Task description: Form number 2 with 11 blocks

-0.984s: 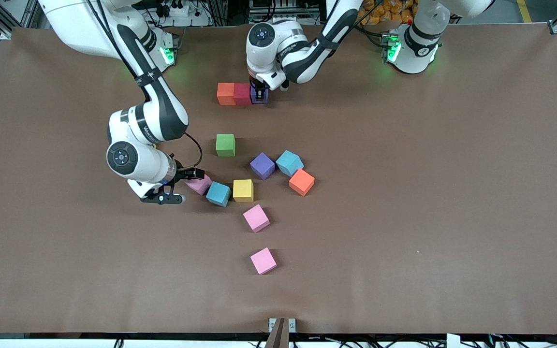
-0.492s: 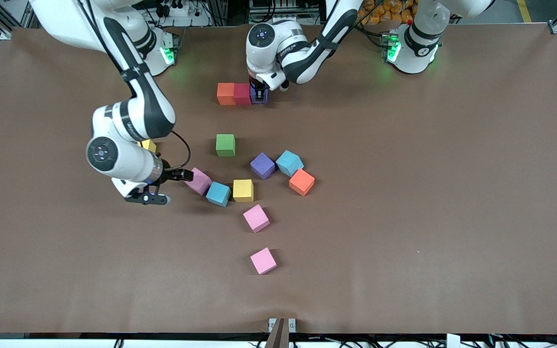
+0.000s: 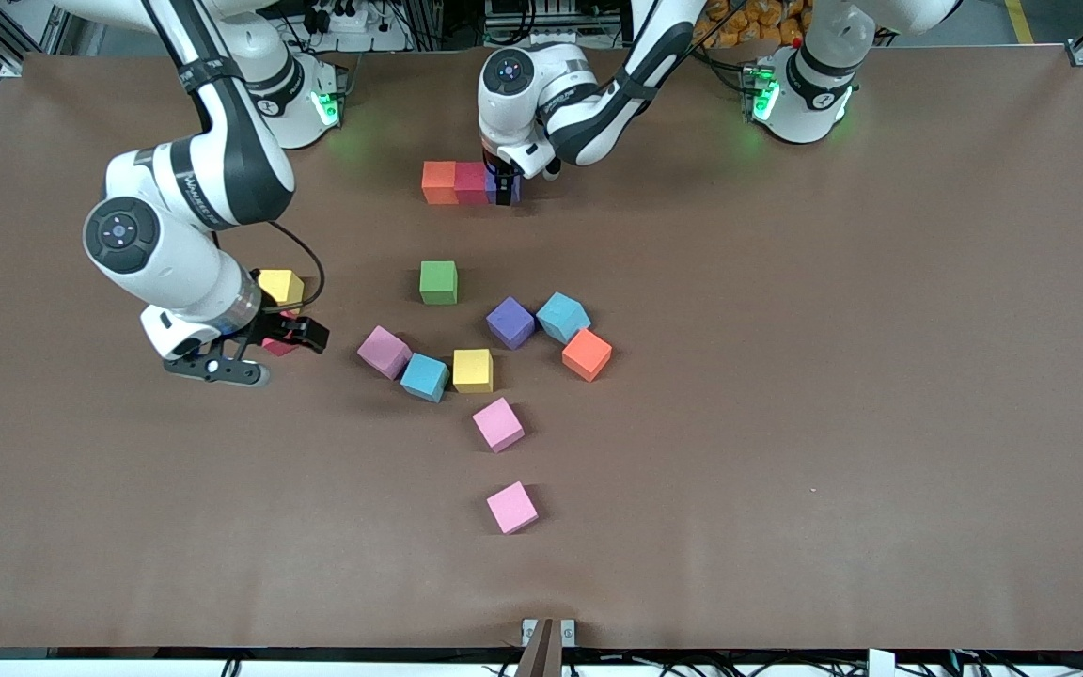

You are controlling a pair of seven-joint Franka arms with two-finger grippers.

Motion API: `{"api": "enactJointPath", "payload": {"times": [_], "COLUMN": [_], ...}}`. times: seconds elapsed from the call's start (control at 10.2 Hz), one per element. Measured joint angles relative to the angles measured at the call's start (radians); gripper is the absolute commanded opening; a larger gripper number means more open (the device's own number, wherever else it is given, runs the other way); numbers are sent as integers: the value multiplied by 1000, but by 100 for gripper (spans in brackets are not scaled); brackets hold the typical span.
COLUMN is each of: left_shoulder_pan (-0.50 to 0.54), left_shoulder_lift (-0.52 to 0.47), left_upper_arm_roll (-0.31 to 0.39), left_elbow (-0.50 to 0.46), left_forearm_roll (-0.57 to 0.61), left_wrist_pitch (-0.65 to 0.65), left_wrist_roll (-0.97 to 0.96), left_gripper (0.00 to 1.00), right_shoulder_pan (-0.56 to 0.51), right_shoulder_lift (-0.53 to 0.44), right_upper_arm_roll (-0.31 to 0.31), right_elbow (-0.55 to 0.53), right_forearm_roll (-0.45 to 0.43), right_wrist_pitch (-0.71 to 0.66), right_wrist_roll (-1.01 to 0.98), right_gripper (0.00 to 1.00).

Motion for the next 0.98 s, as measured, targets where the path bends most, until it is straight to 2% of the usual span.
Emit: {"api": "enactJointPath", "payload": {"times": [0.39, 0.59, 0.79, 0.98], "left_shoulder_pan": [0, -2, 3, 78], "left_shoulder_lift": [-7, -56, -133, -168], "left_upper_arm_roll": [-10, -47, -58, -52], "left_elbow": [16, 24, 26, 25], "left_forearm_roll": [0, 0, 1, 7], "left_wrist_pitch": [-6, -65, -169, -207], "left_wrist_roll": [5, 5, 26, 141], "left_gripper": [100, 100, 100, 100], "right_shoulder_pan": [24, 27, 36, 45], "right_shoulder_lift": [222, 241, 238, 226], "right_upper_arm_roll": [7, 12, 48, 92], "right_elbow": [115, 128, 137, 142], "right_forearm_roll": [-4, -4, -4, -4], "right_wrist_pitch": [88, 81, 51, 0], "right_wrist_roll": [-3, -11, -12, -12], "right_gripper": [100, 100, 100, 100]}}
